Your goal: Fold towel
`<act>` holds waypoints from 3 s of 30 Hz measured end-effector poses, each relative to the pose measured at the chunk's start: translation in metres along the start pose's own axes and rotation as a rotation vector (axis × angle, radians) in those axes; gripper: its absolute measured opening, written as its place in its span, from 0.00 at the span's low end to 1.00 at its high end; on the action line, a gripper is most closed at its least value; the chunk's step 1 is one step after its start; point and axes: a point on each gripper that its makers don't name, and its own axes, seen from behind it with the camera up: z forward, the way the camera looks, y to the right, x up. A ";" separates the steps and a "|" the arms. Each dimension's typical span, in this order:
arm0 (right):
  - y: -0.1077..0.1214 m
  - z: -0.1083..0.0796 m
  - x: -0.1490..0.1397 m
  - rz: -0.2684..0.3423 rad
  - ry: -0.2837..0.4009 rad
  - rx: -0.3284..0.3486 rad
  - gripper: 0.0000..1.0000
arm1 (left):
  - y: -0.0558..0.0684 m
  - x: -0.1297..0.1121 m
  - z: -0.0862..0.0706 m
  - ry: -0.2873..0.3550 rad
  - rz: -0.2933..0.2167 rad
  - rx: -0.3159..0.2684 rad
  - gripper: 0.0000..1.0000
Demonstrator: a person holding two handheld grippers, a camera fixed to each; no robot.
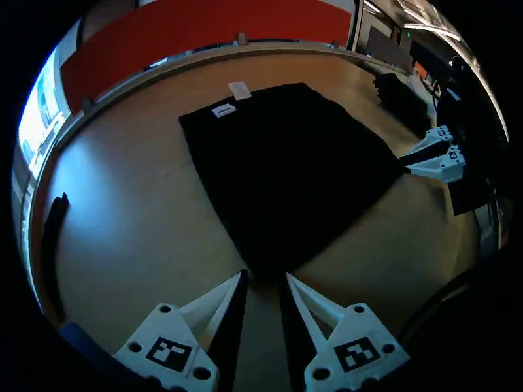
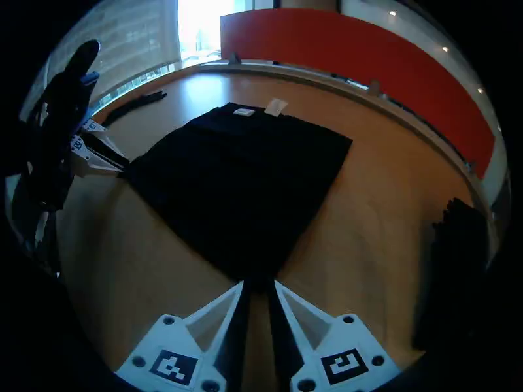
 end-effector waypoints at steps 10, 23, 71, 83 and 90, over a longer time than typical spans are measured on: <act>0.000 -0.002 0.000 0.014 -0.011 -0.008 0.13 | 0.003 -0.002 0.000 -0.009 -0.004 -0.004 0.10; 0.001 -0.011 0.005 0.015 -0.002 -0.016 0.12 | 0.007 0.003 -0.005 0.007 -0.051 -0.027 0.09; -0.019 -0.130 0.083 0.019 0.127 -0.015 0.12 | 0.022 0.052 -0.128 0.139 -0.244 -0.102 0.09; -0.019 -0.125 0.081 0.007 0.111 -0.013 0.12 | 0.019 0.058 -0.126 0.151 -0.255 -0.101 0.09; -0.008 -0.115 0.089 0.000 0.109 -0.021 0.12 | 0.008 0.071 -0.117 0.172 -0.270 -0.086 0.09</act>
